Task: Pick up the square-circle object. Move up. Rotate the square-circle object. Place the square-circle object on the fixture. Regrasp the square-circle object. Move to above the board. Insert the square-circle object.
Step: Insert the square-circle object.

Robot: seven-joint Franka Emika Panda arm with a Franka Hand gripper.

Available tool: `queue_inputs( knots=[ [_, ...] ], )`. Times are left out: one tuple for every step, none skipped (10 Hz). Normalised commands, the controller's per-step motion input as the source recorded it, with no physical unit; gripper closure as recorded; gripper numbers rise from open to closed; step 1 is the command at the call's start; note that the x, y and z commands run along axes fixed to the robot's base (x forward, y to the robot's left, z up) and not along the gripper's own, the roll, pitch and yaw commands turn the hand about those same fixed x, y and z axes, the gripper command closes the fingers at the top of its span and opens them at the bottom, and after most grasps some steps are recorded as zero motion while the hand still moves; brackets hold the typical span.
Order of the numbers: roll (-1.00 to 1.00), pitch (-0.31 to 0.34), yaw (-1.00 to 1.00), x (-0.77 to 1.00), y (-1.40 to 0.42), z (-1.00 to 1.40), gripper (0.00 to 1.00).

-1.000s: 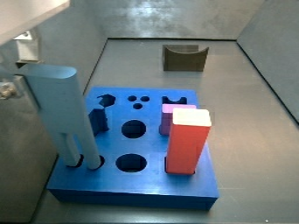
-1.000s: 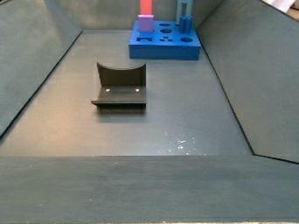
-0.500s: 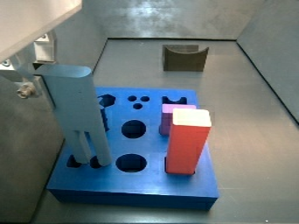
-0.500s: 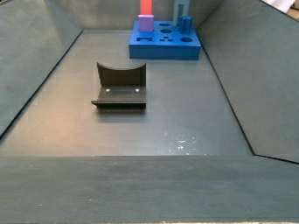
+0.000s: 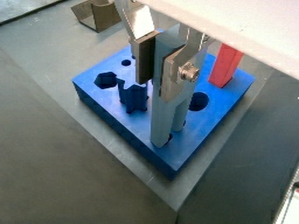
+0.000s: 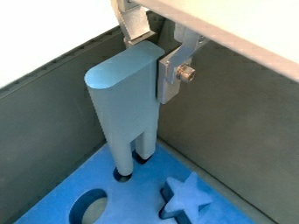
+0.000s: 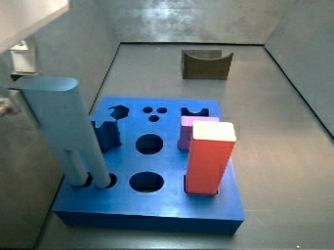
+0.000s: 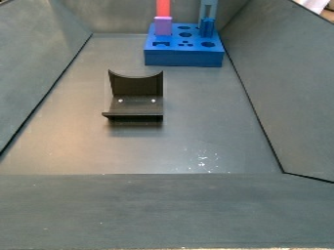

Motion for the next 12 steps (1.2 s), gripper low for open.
queue_inputs(
  knots=[
    [0.13, 0.070, 0.20, 0.58, 0.01, -0.34, 1.00],
    [0.13, 0.031, 0.13, 0.25, 0.00, -0.31, 1.00],
    [0.14, 0.000, 0.15, 0.00, -0.09, -0.29, 1.00],
    [0.19, 0.000, 0.27, -0.02, -0.17, -0.35, 1.00],
    [0.24, -0.024, 0.25, 0.00, -0.13, -0.64, 1.00],
    [0.25, 0.000, 0.20, 0.19, -0.08, -0.77, 1.00],
    [0.20, 0.000, 0.17, 0.23, -0.03, -0.86, 1.00],
    [0.11, -0.056, 0.08, 0.19, 0.00, -0.97, 1.00],
    [0.06, -0.090, 0.00, 0.15, 0.01, -0.91, 1.00],
    [0.04, -0.179, 0.00, 0.00, 0.00, -0.86, 1.00],
    [-0.06, -0.207, -0.09, 0.11, 0.11, -0.40, 1.00],
    [-0.01, -0.034, -0.02, 0.17, 0.01, -0.20, 1.00]
  ],
)
